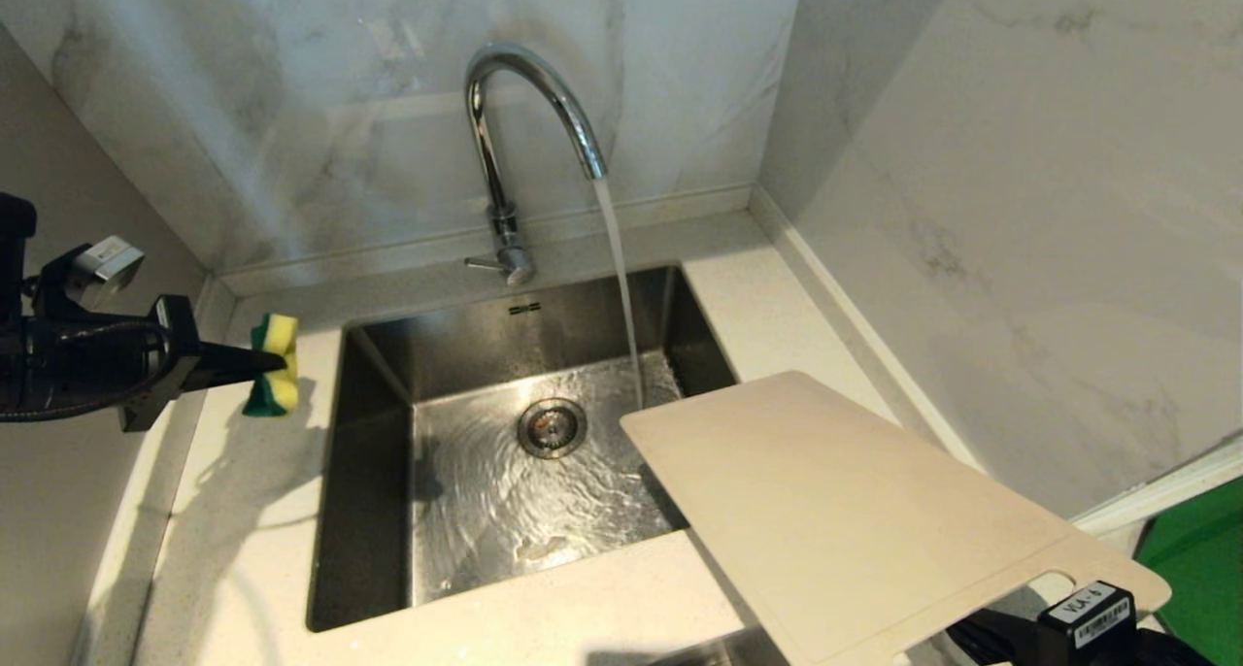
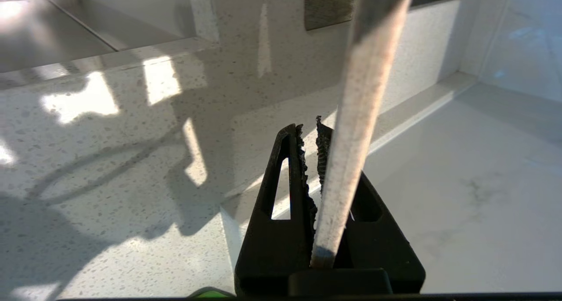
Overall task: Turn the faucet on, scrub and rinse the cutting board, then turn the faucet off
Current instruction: Put down the cutting board
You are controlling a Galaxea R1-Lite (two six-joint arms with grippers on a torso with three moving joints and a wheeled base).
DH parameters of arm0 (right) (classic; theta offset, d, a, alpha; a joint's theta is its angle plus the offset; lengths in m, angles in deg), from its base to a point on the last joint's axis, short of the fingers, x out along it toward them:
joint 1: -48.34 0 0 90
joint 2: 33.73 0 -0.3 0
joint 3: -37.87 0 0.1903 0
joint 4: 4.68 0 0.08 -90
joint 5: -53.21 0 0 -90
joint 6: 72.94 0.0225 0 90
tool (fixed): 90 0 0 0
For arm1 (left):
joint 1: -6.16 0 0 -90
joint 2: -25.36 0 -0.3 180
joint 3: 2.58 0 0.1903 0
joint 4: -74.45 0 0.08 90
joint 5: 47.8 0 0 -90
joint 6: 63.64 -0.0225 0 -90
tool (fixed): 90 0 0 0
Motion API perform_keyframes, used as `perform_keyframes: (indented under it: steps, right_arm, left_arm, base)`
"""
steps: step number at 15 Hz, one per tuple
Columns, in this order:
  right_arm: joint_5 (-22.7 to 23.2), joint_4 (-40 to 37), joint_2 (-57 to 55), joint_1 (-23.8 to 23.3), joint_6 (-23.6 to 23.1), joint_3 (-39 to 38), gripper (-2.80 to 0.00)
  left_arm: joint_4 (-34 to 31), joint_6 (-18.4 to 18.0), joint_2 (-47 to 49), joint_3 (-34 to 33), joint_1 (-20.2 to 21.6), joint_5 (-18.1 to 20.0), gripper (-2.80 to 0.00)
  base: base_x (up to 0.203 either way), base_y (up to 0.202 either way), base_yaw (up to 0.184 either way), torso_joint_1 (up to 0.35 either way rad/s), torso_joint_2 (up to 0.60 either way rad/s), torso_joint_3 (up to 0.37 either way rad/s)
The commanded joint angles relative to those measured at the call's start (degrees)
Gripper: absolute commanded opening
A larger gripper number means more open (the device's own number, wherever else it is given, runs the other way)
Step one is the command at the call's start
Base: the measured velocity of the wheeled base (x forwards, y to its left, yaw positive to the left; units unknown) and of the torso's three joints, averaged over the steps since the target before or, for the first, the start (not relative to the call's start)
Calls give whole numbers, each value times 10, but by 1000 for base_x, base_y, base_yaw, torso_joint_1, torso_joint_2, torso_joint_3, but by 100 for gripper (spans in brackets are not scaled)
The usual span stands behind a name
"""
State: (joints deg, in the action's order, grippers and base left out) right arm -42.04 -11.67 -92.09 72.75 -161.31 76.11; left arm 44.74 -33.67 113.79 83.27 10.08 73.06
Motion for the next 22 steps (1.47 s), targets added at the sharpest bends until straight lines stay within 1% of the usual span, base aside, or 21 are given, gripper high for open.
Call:
perform_keyframes:
  steps: [1,6,7,10,13,17,19,21,22]
  right_arm:
    - [0,0,-23,-6,-4,1,-280]
    - [8,0,-81,-8,25,8,-280]
    - [17,0,-97,-9,31,8,-280]
    - [61,-1,-149,-9,42,15,-280]
    - [71,-1,-195,-9,44,19,-280]
    - [90,-5,-252,-9,44,4,-280]
    - [105,-5,-291,-14,46,20,-280]
    - [140,-6,-335,-28,47,50,-280]
    - [149,-6,-350,-31,48,56,-280]
  left_arm:
    - [-1,1,7,0,0,2,-280]
    - [0,-2,5,1,0,3,-280]
    - [3,-3,8,6,0,3,-280]
    - [5,-3,20,19,0,4,-280]
    - [6,-3,36,32,-2,7,-280]
    - [30,-3,63,39,-3,10,-280]
    - [30,-3,80,49,-3,12,-280]
    - [30,-2,97,57,-3,20,-280]
    - [30,-2,104,62,-3,21,-280]
  base:
    - [0,0,0,0,0,0]
    - [0,0,0,0,0,0]
    - [0,0,0,0,0,0]
    - [0,0,0,0,0,0]
    - [0,0,0,0,0,0]
    - [0,0,0,0,0,0]
    - [0,0,0,0,0,0]
    - [0,0,0,0,0,0]
    - [0,0,0,0,0,0]
